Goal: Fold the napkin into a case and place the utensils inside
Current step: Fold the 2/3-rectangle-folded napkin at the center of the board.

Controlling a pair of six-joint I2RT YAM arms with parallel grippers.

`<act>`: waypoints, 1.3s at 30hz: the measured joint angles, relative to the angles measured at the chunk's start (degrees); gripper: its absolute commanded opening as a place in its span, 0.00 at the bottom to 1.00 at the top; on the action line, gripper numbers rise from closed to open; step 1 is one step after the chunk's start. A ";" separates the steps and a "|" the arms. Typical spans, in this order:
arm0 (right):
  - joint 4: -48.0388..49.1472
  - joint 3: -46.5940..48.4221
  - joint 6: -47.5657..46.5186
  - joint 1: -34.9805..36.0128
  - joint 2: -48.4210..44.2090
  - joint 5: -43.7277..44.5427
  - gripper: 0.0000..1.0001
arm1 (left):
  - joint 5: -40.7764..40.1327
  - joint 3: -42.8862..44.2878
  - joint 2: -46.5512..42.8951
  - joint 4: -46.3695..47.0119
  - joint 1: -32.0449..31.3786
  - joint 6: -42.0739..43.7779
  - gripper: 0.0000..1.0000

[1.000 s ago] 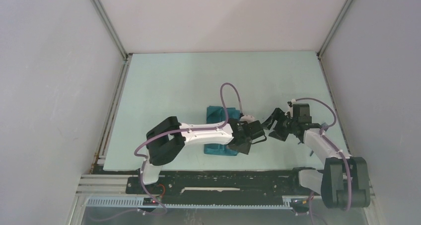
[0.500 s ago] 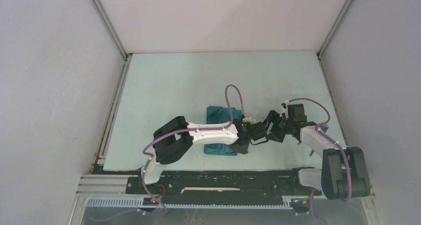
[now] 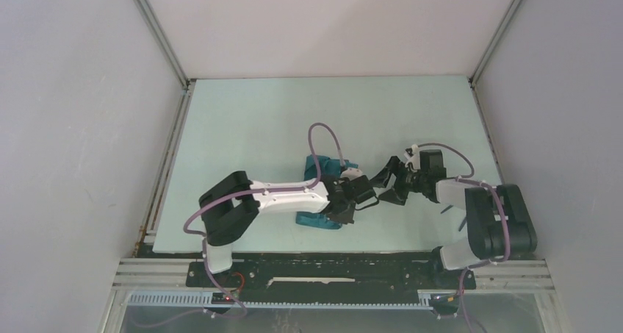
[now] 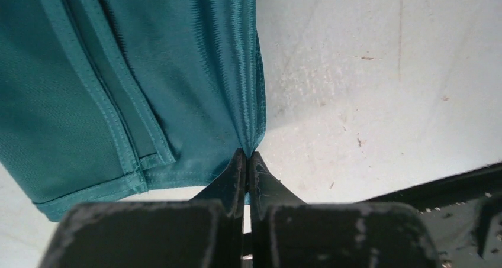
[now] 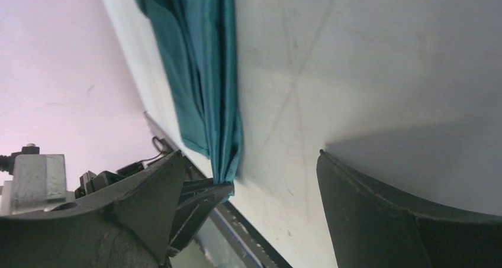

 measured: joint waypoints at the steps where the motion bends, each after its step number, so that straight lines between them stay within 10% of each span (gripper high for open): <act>1: 2.25 0.00 1.36 0.26 1.60 -1.29 0.91 | 0.26 -0.70 -1.05 0.33 0.33 -0.02 0.00; 17: 35.98 0.83 22.23 10.58 19.21 -5.68 0.86 | 0.83 -2.10 -9.03 2.16 1.99 -0.02 0.00; 39: 52.28 2.58 31.28 9.97 30.32 -2.78 0.45 | 1.79 -3.93 -10.62 2.54 2.01 -0.04 0.00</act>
